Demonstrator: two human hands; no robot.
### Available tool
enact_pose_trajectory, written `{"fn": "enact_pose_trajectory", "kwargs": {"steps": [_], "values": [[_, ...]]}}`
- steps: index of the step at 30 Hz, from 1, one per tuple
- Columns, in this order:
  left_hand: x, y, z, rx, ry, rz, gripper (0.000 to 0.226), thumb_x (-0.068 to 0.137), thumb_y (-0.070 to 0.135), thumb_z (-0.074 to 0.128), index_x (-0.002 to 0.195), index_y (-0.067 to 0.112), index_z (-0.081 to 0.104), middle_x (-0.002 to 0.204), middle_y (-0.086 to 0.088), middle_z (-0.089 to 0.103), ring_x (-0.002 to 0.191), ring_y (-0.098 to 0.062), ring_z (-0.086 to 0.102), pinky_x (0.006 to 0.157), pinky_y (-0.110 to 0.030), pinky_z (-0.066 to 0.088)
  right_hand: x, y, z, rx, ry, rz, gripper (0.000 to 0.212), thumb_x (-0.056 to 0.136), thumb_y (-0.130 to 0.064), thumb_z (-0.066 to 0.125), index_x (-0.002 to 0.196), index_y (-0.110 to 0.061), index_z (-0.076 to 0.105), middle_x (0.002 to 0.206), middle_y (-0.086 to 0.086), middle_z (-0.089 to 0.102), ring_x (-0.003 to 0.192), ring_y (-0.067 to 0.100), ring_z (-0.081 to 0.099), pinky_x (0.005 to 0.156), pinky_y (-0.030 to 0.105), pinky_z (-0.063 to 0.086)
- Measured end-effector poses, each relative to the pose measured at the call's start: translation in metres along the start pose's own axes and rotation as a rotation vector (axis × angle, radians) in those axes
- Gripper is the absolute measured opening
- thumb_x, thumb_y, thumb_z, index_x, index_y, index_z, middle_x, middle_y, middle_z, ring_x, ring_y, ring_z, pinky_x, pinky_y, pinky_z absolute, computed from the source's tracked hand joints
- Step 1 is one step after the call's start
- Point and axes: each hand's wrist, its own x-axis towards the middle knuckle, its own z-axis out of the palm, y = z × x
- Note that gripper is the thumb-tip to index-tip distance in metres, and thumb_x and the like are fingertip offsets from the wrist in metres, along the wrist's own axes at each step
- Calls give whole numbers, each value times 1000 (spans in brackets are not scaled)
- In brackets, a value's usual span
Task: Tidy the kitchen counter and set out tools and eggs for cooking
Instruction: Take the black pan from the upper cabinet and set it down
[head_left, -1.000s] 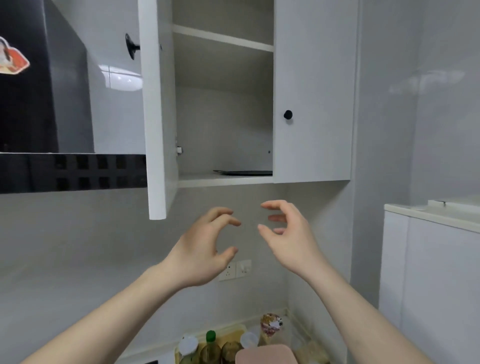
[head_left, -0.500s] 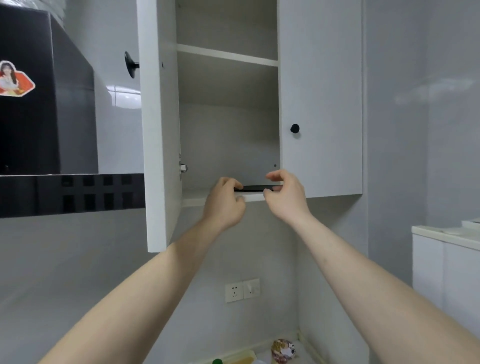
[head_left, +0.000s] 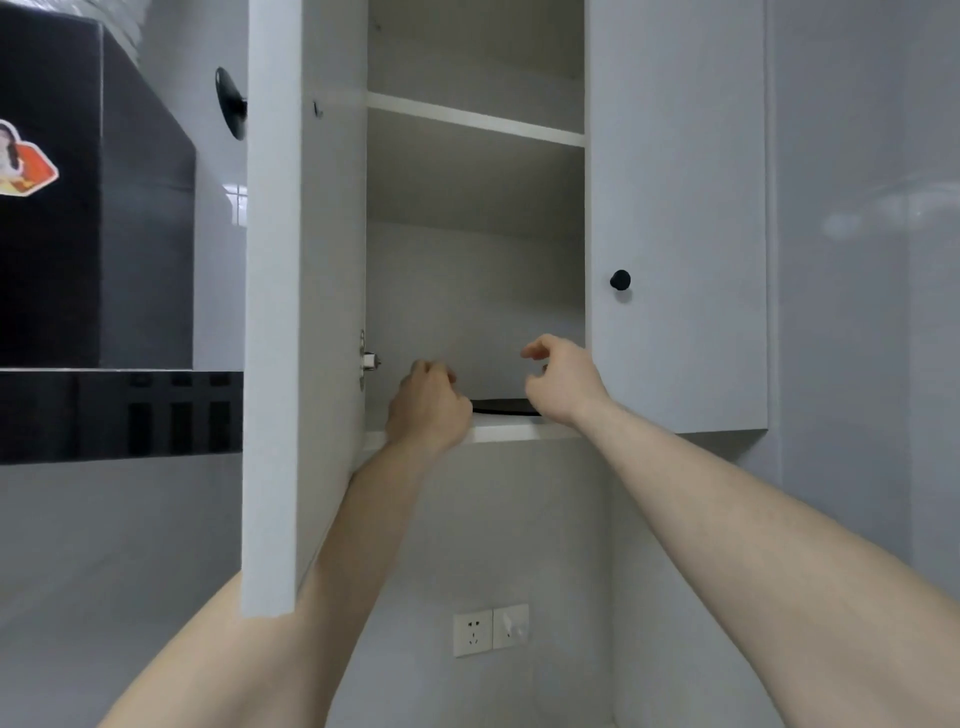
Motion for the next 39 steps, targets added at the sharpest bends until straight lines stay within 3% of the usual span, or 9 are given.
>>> {"fn": "enact_pose_trajectory", "kwargs": {"steps": [7,13,18,20,24,27,31,37,39], "values": [[6,4,13,48,119,-81,34,88,13,50,118,20,65,126,-6,62,113,-31,60,89,-38,48,38,17,24,-169,-158,56,48,85,-11,58,132,-21,62,140,4,59,127,24,57,105,32,48],[6,5,17,113,163,-75,33,86,14,52,115,19,66,121,-6,64,112,-30,59,86,-38,48,56,28,40,-417,-338,59,45,81,-33,71,121,-13,69,122,6,68,109,28,65,95,35,56],[3,7,17,141,175,-72,31,86,14,51,113,19,66,119,-5,64,110,-29,58,83,-37,47,62,22,34,-727,-333,-111,22,86,-26,68,103,-13,66,114,12,66,94,32,63,71,30,46],[3,7,16,142,177,-72,32,85,14,51,113,19,66,119,-5,64,110,-30,58,84,-38,47,63,21,31,-798,-335,-149,12,85,-19,65,95,-14,61,111,11,65,84,31,56,70,32,45],[3,7,17,149,182,-80,31,85,14,51,112,20,66,118,-4,64,109,-29,59,81,-36,46,62,18,30,-846,-374,-192,19,85,-13,61,104,-13,65,110,11,64,84,30,56,72,33,50],[3,7,18,147,181,-77,29,85,15,52,110,20,66,117,-3,64,109,-28,58,80,-36,45,64,14,30,-883,-404,-220,4,85,-14,60,83,-13,56,102,10,61,85,32,57,72,34,49],[4,7,19,163,185,-81,28,85,16,51,107,21,66,116,-2,65,108,-28,59,80,-36,45,69,7,19,-982,-435,-277,35,82,-21,68,66,-18,37,75,1,44,79,29,54,68,33,47],[3,9,18,158,185,-80,28,85,14,49,106,21,66,115,-3,64,109,-29,58,82,-37,47,73,9,17,-1048,-454,-379,20,81,-28,73,81,-15,58,81,2,55,76,29,58,67,32,51],[2,9,18,161,184,-82,27,85,15,49,106,21,66,116,-3,64,108,-29,58,82,-37,47,73,10,16,-1046,-431,-407,24,81,-28,72,72,-16,54,74,1,52,74,29,58,68,31,51]]}}
